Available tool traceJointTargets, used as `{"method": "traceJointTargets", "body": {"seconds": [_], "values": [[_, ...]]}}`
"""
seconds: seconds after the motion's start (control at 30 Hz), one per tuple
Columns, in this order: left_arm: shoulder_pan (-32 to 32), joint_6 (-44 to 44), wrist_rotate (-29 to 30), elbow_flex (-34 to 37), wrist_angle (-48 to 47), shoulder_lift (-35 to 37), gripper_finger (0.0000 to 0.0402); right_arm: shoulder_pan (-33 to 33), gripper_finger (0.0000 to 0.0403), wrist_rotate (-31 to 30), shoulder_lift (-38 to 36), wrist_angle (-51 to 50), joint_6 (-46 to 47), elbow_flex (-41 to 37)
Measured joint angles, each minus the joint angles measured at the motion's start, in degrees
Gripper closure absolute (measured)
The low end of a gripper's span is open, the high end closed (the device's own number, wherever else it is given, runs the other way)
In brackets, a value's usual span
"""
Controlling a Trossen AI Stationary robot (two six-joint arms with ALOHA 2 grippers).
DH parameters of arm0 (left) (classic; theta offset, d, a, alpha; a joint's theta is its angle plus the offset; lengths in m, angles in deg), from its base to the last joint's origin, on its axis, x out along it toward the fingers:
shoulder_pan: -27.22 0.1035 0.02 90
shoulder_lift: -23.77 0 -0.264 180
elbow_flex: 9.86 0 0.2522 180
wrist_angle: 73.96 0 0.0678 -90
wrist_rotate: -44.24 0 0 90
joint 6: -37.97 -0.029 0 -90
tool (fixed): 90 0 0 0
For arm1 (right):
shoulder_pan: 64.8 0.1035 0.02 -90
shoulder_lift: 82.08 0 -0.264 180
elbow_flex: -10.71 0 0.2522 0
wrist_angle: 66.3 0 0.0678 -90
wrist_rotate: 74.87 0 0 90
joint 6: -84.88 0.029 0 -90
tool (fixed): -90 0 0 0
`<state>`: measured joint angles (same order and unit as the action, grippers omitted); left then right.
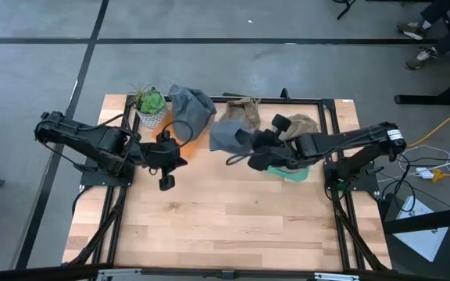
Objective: Pick & Place hat
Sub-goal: Put the gray cap into the orange bin
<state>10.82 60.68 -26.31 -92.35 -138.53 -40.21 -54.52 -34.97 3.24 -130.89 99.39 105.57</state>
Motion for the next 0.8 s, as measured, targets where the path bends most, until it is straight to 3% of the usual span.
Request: {"method": "traceJointTargets", "body": {"seconds": [0.13,0.3,0.4,0.6,0.8], "values": [[0.00,-2.28,7.00,0.00,0.03,0.02,0.0394,0.70,0.0391,-2.96,0.00,0.36,-10.71,0.00],[0.07,-6.66,17.16,0.00,0.88,0.02,0.0396,0.81,0.0380,-5.86,-0.50,0.42,-15.39,0.00],[1.00,-13.64,21.10,0.00,4.28,0.02,0.0389,0.77,0.0370,-5.60,-0.63,0.70,-17.34,0.00],[5.53,-30.36,20.77,0.00,9.87,-1.13,0.0336,0.73,0.0391,-3.05,-2.10,3.71,-19.18,0.00],[11.02,-36.14,18.18,0.00,11.15,-4.24,0.0256,0.46,0.0385,-2.76,-4.20,8.71,-23.09,0.00]]}}
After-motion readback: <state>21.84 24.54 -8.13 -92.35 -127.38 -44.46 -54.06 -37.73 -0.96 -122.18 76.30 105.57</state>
